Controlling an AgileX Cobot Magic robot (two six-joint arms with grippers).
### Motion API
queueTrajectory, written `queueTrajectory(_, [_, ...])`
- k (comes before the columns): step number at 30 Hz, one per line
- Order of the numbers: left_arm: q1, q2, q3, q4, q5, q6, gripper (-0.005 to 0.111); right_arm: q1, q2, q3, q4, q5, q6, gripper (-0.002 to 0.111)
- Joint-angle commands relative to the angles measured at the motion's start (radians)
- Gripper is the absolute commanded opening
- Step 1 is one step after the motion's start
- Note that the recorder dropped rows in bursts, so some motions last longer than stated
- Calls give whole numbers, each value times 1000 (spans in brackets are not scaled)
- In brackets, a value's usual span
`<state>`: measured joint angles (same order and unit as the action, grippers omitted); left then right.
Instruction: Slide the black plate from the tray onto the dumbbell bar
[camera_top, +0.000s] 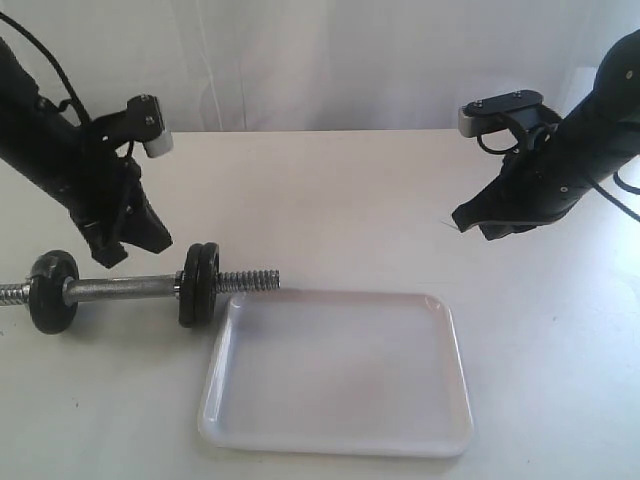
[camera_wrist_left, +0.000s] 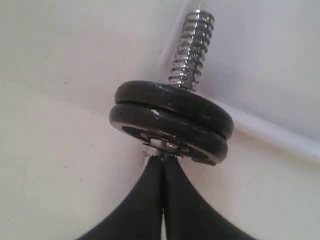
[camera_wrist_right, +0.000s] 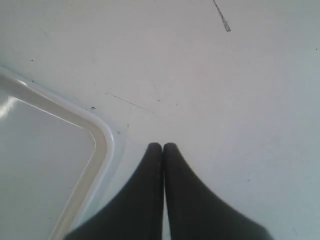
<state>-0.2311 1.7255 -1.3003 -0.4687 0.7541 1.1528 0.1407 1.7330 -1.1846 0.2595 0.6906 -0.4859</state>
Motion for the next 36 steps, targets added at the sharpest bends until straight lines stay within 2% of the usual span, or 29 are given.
queueTrajectory(1, [0, -65, -4, -31, 13, -162, 0, -4, -5, 3, 4, -6, 2, 0])
queueTrajectory(9, [0, -101, -4, -31, -64, -356, 0, -4, -5, 3, 2, 37, 2, 0])
queueTrajectory(12, [0, -101, -4, -43, -87, -491, 0, -4, -7, 3, -3, 63, 60, 0])
queueTrajectory(20, [0, -105, -4, -73, -38, -551, 0, -4, -52, 3, -15, 228, 207, 0])
queueTrajectory(24, [0, -119, -4, 2, 18, -618, 0, -4, -123, 8, -63, 324, 223, 0])
queueTrajectory(28, [15, -150, -4, 165, 137, -757, 0, -4, -234, 79, -118, 335, 230, 0])
queueTrajectory(32, [74, -182, -4, 299, 270, -886, 0, -4, -355, 175, -123, 297, 250, 0])
queueTrajectory(34, [110, -201, 8, 303, 333, -889, 0, -4, -410, 222, -123, 285, 257, 0])
queueTrajectory(36, [152, -239, 50, 292, 336, -890, 0, -4, -472, 270, -123, 260, 267, 0])
